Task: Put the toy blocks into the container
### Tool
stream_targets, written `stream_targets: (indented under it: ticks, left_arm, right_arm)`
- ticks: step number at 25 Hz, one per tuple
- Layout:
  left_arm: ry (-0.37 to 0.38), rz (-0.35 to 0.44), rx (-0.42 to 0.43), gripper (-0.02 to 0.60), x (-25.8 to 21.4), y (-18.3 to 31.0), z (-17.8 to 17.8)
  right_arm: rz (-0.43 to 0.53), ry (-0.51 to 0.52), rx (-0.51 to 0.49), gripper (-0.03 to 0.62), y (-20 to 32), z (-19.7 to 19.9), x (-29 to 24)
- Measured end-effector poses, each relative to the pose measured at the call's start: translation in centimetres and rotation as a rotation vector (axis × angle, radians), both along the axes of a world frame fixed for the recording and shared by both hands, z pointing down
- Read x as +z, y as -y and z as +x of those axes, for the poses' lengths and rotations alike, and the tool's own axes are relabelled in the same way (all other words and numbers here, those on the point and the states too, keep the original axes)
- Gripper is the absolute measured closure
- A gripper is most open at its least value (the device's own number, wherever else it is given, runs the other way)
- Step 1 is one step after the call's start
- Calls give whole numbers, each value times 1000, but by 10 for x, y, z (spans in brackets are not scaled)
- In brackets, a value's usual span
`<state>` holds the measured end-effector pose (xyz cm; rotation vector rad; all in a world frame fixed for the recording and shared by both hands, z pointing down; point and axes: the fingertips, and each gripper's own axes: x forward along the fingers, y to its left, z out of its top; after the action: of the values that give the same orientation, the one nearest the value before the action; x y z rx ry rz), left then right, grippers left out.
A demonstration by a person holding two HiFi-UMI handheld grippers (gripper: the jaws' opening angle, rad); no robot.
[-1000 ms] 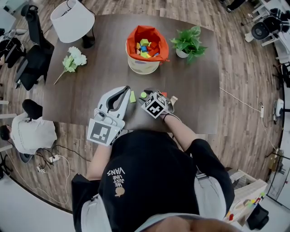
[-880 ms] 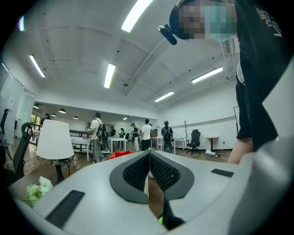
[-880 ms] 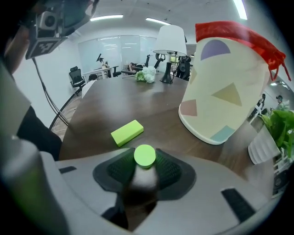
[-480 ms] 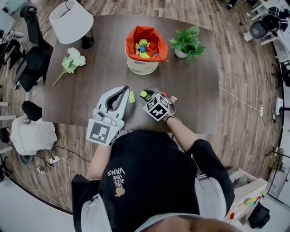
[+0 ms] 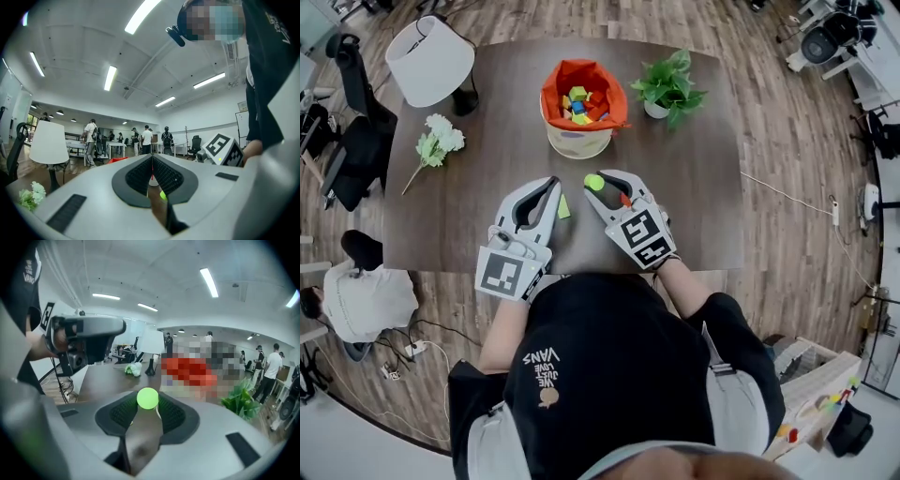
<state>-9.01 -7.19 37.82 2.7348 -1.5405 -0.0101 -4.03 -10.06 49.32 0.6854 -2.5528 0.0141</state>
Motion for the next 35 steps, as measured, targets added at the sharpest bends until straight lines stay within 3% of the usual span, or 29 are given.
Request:
stream_targets:
  ticks: [14,26,35]
  left_arm:
    - [-10,8,27,569,-4,0,8]
    - [-6,9,33,569,-6,6,10]
    - [-11,15,20,569,-8,16,9]
  right_arm:
    - [160,254,25,447,-18,17,-127]
    - [210,280,15,447,-12,17,-149]
    - [263,265,6,447,26,6,-162]
